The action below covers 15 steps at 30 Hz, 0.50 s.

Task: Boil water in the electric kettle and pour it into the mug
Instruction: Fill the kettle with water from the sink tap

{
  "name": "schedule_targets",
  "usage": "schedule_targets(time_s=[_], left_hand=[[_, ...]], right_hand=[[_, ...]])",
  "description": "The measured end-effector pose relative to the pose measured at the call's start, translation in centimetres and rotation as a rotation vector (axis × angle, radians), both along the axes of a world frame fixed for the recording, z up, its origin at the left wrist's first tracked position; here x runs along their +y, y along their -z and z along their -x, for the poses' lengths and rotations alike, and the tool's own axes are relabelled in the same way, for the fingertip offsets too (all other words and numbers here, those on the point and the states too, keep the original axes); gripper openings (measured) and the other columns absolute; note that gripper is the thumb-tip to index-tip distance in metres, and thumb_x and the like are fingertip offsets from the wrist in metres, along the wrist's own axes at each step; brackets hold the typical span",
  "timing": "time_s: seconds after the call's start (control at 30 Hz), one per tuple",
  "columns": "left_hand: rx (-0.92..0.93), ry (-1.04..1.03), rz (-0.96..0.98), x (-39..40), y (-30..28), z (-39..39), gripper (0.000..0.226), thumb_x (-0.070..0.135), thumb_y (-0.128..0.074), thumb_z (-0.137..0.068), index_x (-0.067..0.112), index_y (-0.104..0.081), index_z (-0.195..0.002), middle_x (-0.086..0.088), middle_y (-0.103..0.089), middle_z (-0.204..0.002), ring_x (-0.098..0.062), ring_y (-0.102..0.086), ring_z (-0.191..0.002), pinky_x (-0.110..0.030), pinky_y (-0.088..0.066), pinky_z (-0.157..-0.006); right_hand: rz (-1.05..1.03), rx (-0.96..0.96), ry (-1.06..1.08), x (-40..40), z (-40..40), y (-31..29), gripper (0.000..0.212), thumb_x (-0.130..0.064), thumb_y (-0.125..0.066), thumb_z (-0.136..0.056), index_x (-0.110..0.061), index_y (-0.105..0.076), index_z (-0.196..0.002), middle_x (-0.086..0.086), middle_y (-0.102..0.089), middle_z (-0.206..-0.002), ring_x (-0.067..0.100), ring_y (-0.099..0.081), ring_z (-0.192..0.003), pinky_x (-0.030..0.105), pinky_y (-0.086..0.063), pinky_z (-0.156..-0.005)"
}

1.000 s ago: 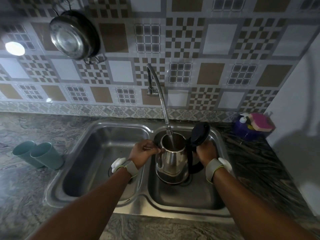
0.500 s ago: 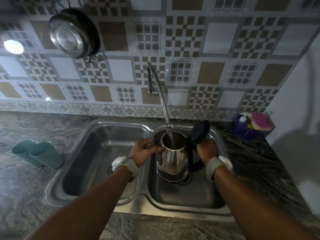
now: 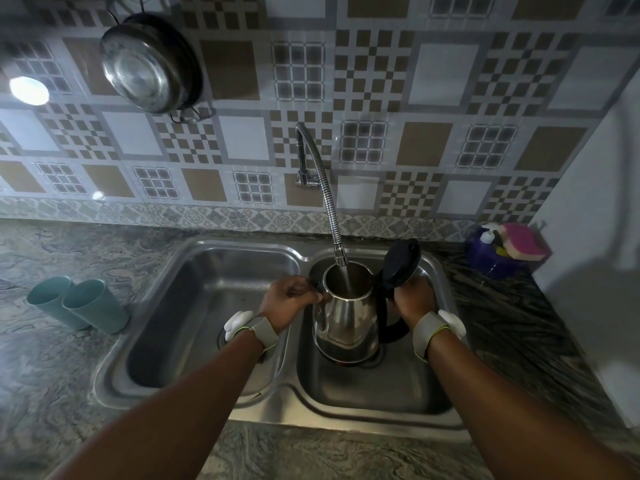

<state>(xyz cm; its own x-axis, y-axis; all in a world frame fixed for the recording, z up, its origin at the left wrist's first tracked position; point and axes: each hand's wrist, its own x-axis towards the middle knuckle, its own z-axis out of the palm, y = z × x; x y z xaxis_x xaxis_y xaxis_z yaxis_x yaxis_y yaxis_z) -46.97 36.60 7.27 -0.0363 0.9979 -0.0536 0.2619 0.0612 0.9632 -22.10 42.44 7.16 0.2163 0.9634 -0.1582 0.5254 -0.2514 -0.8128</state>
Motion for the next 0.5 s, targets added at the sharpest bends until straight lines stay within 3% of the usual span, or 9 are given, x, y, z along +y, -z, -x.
schedule_targets(time_s=[0.1,0.27,0.4,0.5], left_hand=[[0.002,0.003,-0.010,-0.22,-0.25,-0.12,0.015,0.006,-0.073,-0.083,0.021,-0.072,-0.085,0.004,-0.079,-0.084,-0.001,-0.073,-0.082,-0.011,-0.052,-0.071],[0.013,-0.003,0.013,-0.36,-0.37,0.04,0.010,0.011,-0.074,-0.083,0.014,-0.073,-0.092,-0.002,-0.079,-0.092,-0.006,-0.073,-0.089,-0.031,-0.054,-0.086],[0.028,-0.011,0.021,-0.42,-0.52,0.06,0.010,0.013,-0.074,-0.083,0.019,-0.073,-0.091,-0.002,-0.079,-0.095,-0.014,-0.072,-0.097,-0.044,-0.054,-0.096],[0.039,-0.013,0.023,-0.45,-0.53,0.08,0.010,0.014,-0.074,-0.083,0.016,-0.073,-0.094,-0.004,-0.078,-0.097,-0.019,-0.071,-0.101,-0.049,-0.053,-0.099]], right_hand=[[-0.008,-0.023,-0.016,-0.10,0.08,0.06,0.038,-0.011,-0.052,-0.090,-0.014,-0.051,-0.052,0.002,-0.054,-0.055,0.017,-0.050,-0.054,0.029,-0.034,-0.051],[-0.006,-0.013,-0.013,-0.20,0.11,-0.04,0.035,-0.013,-0.055,-0.088,-0.015,-0.053,-0.053,-0.001,-0.055,-0.055,0.014,-0.051,-0.054,0.024,-0.032,-0.048],[0.017,-0.011,-0.012,-0.10,0.18,-0.11,0.034,-0.014,-0.055,-0.086,-0.014,-0.056,-0.053,0.001,-0.058,-0.054,0.020,-0.055,-0.055,0.026,-0.036,-0.049],[0.029,0.002,-0.013,-0.06,0.21,-0.01,0.031,-0.017,-0.054,-0.087,-0.013,-0.057,-0.056,0.005,-0.061,-0.059,0.027,-0.060,-0.062,0.030,-0.042,-0.058]])
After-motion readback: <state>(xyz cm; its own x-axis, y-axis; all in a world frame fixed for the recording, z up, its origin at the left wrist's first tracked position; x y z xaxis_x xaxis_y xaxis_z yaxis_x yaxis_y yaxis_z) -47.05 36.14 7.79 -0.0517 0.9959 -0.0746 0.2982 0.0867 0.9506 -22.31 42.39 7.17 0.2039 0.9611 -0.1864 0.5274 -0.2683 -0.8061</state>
